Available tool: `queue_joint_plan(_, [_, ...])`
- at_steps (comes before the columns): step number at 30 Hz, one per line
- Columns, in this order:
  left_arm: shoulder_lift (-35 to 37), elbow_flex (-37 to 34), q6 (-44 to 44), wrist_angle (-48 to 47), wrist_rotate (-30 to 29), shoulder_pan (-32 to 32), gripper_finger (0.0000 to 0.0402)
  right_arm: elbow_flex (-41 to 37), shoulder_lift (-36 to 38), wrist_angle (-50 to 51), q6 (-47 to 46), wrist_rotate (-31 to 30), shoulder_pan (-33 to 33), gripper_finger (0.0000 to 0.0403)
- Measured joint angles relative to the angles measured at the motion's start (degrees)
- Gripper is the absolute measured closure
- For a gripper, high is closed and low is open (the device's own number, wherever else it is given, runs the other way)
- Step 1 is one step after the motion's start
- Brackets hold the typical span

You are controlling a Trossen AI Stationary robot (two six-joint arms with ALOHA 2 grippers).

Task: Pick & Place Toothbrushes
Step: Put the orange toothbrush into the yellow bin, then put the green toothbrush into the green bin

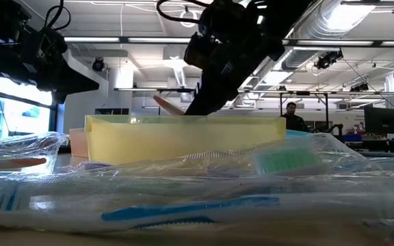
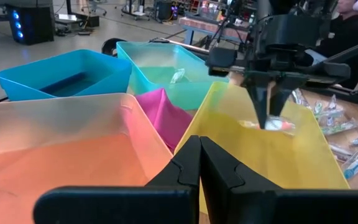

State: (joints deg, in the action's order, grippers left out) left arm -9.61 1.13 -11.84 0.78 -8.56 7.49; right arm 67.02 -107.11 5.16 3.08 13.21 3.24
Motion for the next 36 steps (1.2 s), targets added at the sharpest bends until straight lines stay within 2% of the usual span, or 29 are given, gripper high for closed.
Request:
queue_joint_plan(4, [-0.01, 0.0, 0.01, 0.0, 0.0, 0.0, 0.0402, 0.0, 0.13, -0.77, 0.31, -3.27, -0.21, 0.032])
queue_joint_plan(10, [0.0, -0.01, 0.0, 0.0, 0.0, 0.0, 0.0402, 0.0, 0.39, -0.83, 0.15, 0.08, -0.25, 0.0242])
queue_joint_plan(13, [-0.01, 0.0, 0.0, 0.0, 0.0, 0.0, 0.0402, 0.0, 0.39, -0.91, 0.15, 0.48, -0.25, 0.0223])
queue_joint_plan(17, [0.0, 0.0, 0.0, 0.0, -0.02, 0.0, 0.0402, 0.0, 1.99, -0.51, 0.13, 0.24, -0.08, 0.0217])
queue_joint_plan(20, [0.0, 0.0, 0.0, 0.0, -0.02, 0.0, 0.0402, 0.0, 4.67, 0.68, -0.25, -0.3, 0.5, 0.0225])
queue_joint_plan(25, [-0.02, -0.02, 0.0, 0.0, -0.13, 0.0, 0.0402, 0.02, 11.45, 3.01, -4.13, -5.27, 1.41, 0.0259])
queue_joint_plan(34, [-0.44, 0.0, 0.0, 0.0, 0.04, 0.0, 0.0402, 0.01, 20.23, 11.15, -4.96, -7.33, 1.78, 0.0384])
queue_joint_plan(36, [-0.57, 0.0, 0.0, 0.0, 0.04, 0.0, 0.0402, 0.02, 20.74, 11.14, -4.96, -7.34, 1.78, 0.0394])
